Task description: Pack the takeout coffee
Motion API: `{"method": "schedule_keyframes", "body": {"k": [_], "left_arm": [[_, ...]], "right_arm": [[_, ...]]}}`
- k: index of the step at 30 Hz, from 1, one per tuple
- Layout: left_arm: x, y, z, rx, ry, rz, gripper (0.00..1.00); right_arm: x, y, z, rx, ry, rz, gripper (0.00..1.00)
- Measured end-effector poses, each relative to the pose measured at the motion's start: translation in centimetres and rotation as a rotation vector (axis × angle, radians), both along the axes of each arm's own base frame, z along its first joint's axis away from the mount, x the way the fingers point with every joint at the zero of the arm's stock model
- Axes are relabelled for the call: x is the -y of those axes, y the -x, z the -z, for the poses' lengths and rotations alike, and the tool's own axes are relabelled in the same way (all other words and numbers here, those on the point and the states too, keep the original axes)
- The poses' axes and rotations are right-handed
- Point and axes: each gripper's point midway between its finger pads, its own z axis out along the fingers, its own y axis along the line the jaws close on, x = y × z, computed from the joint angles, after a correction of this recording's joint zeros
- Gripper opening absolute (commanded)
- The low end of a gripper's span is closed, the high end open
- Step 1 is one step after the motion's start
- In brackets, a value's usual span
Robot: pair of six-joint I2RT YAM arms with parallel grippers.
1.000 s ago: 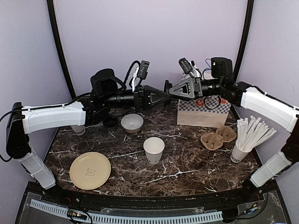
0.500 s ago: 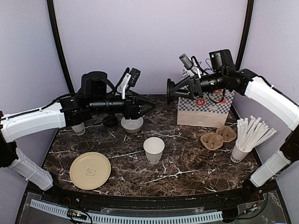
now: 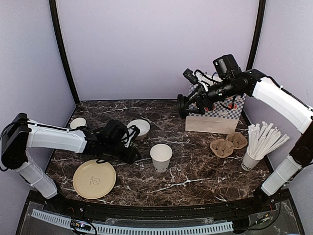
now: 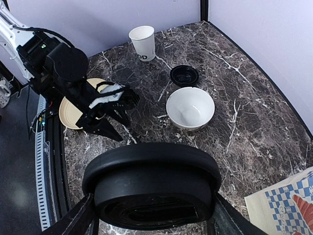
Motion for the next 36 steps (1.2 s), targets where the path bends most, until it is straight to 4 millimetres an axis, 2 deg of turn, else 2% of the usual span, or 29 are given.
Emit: {"method": "schedule_keyframes", "body": {"k": [4, 10, 12, 20, 26, 33, 36], "left_arm": [[1.2, -0.1, 2.7, -0.056, 0.016, 0.008, 0.46], [3.4, -0.1, 5.2, -0.108, 0.08, 0.034, 0.45], [3.7, -0.1, 5.1, -0.108, 0.091, 0.039, 0.44], [6.9, -0.3, 5.1, -0.108, 0.151, 0.1, 0.42], [8.9, 0.6, 5.1, -0.115, 0.161, 0.156, 0.42], [10.1, 1.5, 5.0, -0.12, 0.166, 0.194, 0.42], [10.5, 1.7, 5.0, -0.12, 0.164, 0.202, 0.47]], "right_arm": [[0.2, 0.1, 0.4, 0.0, 0.016, -0.002, 0.71], [-0.2, 1.0, 1.6, -0.016, 0.049, -0.024, 0.71], [-0.3, 1.2, 1.6, -0.017, 0.05, -0.027, 0.71], [-1.0, 1.8, 2.8, -0.011, 0.094, -0.055, 0.71], [-1.6, 2.9, 4.2, 0.004, 0.159, -0.096, 0.71], [-1.8, 4.2, 5.2, 0.031, 0.22, -0.142, 0.7], [-1.9, 5.2, 6.1, 0.023, 0.271, -0.177, 0.69]]}}
